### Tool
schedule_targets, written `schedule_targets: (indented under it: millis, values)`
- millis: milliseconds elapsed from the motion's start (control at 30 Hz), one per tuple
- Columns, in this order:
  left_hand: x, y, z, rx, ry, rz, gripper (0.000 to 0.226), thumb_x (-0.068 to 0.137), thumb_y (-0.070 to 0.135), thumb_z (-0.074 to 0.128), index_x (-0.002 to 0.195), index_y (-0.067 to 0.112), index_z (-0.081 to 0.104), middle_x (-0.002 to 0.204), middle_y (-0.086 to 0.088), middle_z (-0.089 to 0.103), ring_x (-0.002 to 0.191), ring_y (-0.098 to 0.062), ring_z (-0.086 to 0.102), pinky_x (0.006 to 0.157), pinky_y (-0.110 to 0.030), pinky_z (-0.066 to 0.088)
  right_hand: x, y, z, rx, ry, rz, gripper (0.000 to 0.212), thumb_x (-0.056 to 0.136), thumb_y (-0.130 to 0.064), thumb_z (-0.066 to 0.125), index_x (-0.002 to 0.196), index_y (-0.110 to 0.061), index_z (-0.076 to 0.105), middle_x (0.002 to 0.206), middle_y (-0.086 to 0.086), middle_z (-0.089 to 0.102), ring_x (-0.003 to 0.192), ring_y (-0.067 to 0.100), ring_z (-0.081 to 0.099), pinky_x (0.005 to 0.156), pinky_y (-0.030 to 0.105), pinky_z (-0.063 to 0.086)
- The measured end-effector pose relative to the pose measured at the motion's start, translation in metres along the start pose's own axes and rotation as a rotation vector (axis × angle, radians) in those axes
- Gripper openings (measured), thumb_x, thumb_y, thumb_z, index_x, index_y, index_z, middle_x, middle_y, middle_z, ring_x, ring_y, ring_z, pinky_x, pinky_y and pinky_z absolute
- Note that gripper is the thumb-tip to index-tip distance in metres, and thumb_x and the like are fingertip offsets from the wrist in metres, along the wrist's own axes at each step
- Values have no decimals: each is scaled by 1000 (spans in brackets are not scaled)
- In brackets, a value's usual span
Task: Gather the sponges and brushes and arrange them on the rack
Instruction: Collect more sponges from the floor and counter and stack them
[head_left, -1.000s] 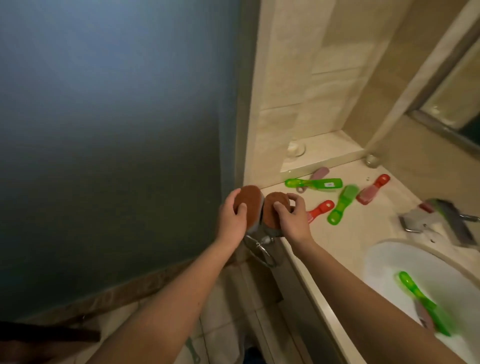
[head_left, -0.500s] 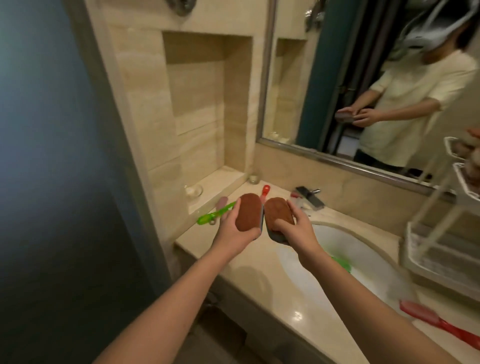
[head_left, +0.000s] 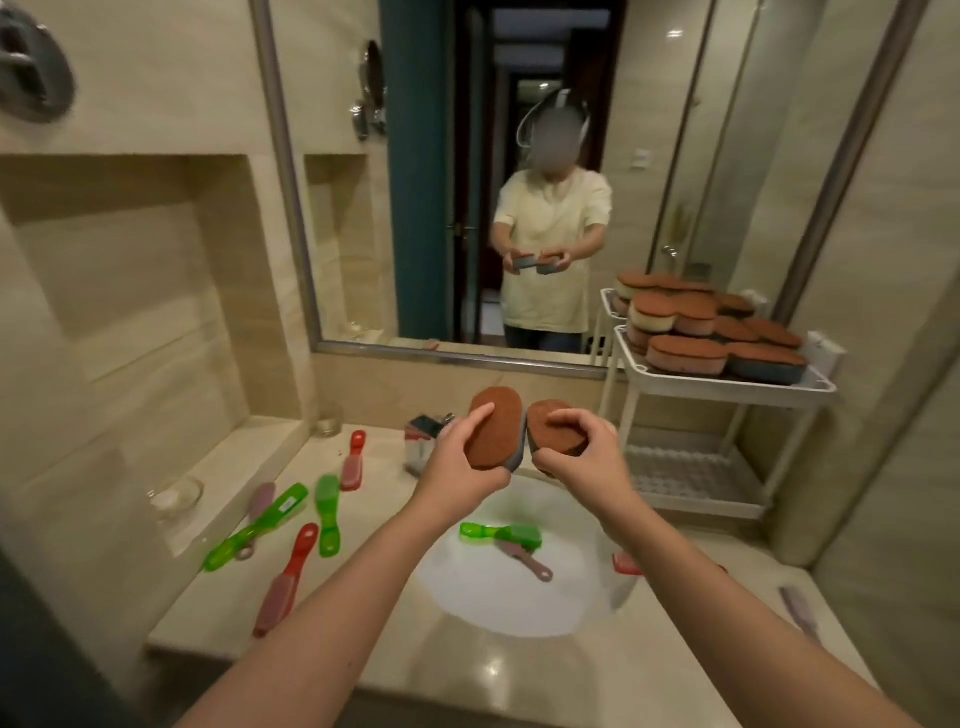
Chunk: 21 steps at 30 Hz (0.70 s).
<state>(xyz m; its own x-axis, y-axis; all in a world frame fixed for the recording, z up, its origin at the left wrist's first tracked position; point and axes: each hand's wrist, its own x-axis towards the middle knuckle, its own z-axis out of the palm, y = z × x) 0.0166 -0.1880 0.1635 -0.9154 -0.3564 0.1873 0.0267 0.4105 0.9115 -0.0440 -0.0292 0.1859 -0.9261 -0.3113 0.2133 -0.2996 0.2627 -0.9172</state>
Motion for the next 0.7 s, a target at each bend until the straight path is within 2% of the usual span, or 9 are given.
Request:
schedule_targets:
  millis: [100,167,300,400,467,533,633,700]
  values:
    - [20,23,22,-1,-63,84,83,69,8,71,141,37,41,137,5,38,119,-11,47,98,-28,49,14,-2,-34,-37,79,11,44,72,-6,74,111,-22,61,123,2,38,93,1,49,75,8,39]
    - [35,38,36,-15,-104,115,84,70,4,70,142,35,40,136,7,35,118,-10,46,97,-27,49,24,-2,-54,-54,111,5,48,72,-4,73,114,-22,58,123,1,35,92,-1,46,69,2,38]
    - [64,64,64,-73,-143,202,73,70,5,69,133,37,51,137,5,43,118,-10,52,96,-30,52,44,-1,-90,-50,172,4,49,75,-5,71,119,-22,54,125,1,33,103,11,47,81,16,40]
    - [84,83,88,-122,-152,243,62,66,12,69,120,42,59,131,6,52,115,-8,57,96,-33,53,63,1,-118,-51,236,1,45,78,-9,69,117,-24,54,126,-1,33,97,5,45,79,16,39]
    - [98,96,105,-130,-156,271,57,69,14,71,118,41,59,131,6,52,116,-10,57,97,-31,52,76,4,-138,-59,274,-7,43,79,-12,69,117,-25,54,126,-1,33,99,7,44,85,21,37]
    - [113,109,123,-124,-145,308,55,74,12,72,119,39,58,131,6,46,116,-10,56,97,-25,50,90,7,-158,-62,305,-12,42,80,-14,67,119,-25,55,128,-1,34,105,10,44,88,23,34]
    - [137,131,150,-112,-122,349,54,79,11,71,124,37,54,126,6,39,109,-5,52,85,-9,46,115,11,-188,-51,356,-29,42,81,-16,67,120,-28,57,130,-1,39,110,10,44,96,25,37]
    - [154,144,168,-104,-116,370,54,80,14,72,127,35,54,125,5,39,109,-6,52,82,-7,43,131,16,-208,-36,386,-47,46,75,-25,66,119,-34,58,133,-1,46,116,12,49,103,35,44]
